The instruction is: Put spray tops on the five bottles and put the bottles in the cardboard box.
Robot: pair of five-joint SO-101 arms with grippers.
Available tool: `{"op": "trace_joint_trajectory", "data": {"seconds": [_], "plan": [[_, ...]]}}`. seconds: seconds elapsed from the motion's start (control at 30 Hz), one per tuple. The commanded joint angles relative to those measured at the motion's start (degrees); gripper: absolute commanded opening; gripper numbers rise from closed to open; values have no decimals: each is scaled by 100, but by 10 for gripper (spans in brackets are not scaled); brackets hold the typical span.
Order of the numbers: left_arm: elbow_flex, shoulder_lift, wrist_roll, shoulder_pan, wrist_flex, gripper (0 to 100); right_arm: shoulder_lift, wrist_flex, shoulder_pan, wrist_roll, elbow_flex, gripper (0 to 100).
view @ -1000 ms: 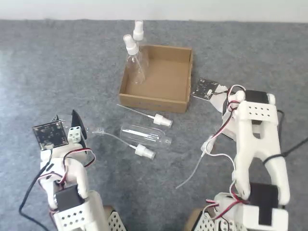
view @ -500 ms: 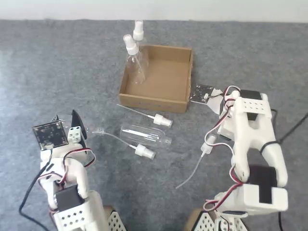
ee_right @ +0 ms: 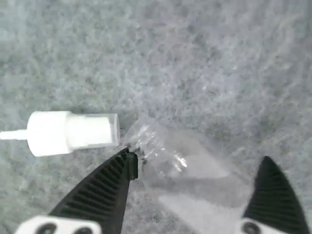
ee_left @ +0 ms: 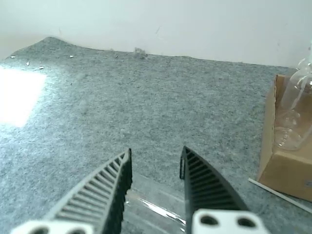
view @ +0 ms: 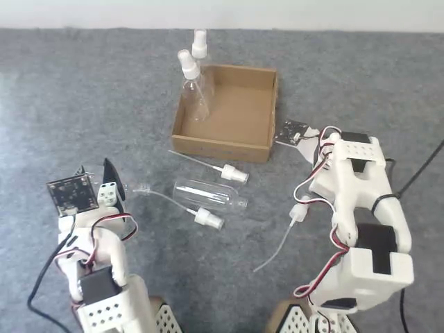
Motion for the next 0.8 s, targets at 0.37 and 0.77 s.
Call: {"op": "trace_joint_trajectory", "data": {"seconds": [0.37,0.77], "plan": [[-57,-97,44,-44,-185,152,-127,-66,-22,-1556,-105,198],[-57,-97,44,-44,-185,152,-127,-40,-22,-3077,-105,198]]}}
